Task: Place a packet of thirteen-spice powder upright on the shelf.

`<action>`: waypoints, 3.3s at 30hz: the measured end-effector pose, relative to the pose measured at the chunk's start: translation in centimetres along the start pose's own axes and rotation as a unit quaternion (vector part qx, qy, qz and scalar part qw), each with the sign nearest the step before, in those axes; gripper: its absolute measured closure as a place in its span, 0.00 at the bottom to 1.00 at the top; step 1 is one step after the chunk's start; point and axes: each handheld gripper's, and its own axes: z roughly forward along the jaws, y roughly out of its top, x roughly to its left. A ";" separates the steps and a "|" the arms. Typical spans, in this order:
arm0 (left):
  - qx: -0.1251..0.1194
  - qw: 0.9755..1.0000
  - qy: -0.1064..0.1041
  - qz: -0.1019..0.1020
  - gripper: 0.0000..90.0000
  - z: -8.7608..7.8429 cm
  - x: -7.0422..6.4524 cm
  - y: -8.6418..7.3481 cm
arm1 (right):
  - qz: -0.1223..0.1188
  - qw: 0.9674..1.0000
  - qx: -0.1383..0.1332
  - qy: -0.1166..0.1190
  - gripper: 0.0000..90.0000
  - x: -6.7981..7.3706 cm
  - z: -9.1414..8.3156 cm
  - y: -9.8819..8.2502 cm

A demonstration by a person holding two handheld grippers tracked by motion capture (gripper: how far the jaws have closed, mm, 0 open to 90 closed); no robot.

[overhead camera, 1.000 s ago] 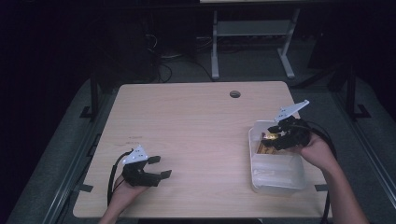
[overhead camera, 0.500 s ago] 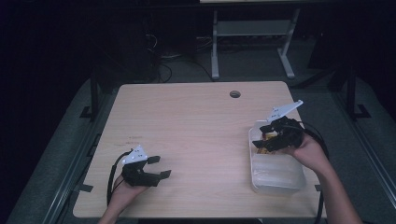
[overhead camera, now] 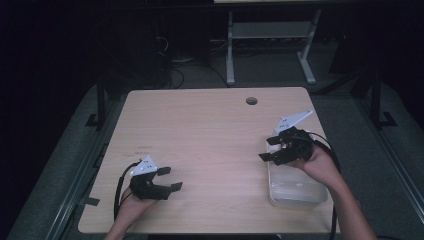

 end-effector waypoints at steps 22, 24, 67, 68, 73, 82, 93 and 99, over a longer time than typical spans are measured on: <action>0.002 1.000 0.001 0.002 0.26 -0.1 0.1 0.0 | 0.002 0.999 -0.013 0.035 0.36 3.3 2.8 1.4; 0.003 1.000 0.002 0.002 0.26 -0.2 0.1 0.0 | 0.004 0.999 -0.014 0.039 0.36 3.5 3.0 1.4; 0.008 1.000 0.002 0.008 0.26 -0.4 0.2 -0.1 | 0.015 0.993 -0.025 0.111 0.32 8.7 8.6 0.5; 0.009 1.000 0.001 0.008 0.26 -0.4 0.2 -0.1 | 0.015 0.994 -0.019 0.110 0.32 8.8 8.7 0.5; 0.009 1.000 0.001 0.010 0.26 -0.3 0.2 -0.1 | 0.013 0.993 -0.021 0.115 0.32 9.6 9.2 0.5; 0.011 1.000 0.000 0.012 0.26 -0.3 0.1 -0.2 | 0.014 0.993 -0.020 0.119 0.31 10.9 10.3 -0.4; 0.016 1.000 -0.001 0.019 0.26 -0.3 -0.1 -0.2 | 0.012 0.993 -0.017 0.120 0.31 12.4 11.1 -2.1; 0.016 1.000 0.000 0.020 0.26 -0.4 0.0 -0.2 | 0.003 0.993 -0.016 0.115 0.31 12.9 11.4 -2.1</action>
